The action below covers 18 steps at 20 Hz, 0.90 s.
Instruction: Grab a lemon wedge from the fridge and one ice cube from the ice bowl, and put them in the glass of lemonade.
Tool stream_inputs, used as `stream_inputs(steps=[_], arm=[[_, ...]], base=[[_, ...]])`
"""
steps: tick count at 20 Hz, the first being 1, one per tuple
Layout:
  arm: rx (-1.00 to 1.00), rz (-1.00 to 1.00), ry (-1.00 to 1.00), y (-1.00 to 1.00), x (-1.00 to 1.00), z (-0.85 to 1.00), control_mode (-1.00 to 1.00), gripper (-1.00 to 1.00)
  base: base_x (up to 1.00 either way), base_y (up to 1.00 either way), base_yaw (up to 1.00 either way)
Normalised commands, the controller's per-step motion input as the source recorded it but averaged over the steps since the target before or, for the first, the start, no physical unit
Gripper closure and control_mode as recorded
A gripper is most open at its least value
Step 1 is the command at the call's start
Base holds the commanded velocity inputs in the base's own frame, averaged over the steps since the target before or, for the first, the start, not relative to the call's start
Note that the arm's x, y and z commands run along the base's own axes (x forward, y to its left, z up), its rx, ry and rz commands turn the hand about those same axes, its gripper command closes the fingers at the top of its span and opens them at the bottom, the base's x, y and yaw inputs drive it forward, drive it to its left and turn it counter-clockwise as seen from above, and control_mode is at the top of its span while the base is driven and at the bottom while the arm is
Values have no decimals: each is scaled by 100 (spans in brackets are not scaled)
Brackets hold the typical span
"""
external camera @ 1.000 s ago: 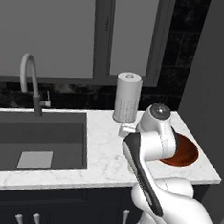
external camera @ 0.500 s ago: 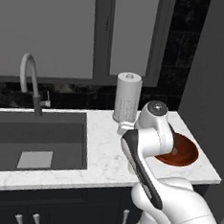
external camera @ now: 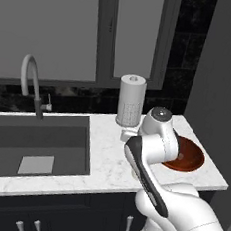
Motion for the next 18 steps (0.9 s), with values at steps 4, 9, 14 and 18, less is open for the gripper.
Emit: stream_inputs(steps=[4,9,14,18], arm=[[0,0,0,-9,4,0,-100,100],[0,0,0,-1,15,0,-100,100],[0,0,0,0,1,0,-100,100],[0,0,0,-3,0,0,-100,100]], base=[[0,0,0],[0,0,0],[0,0,0],[0,0,0]])
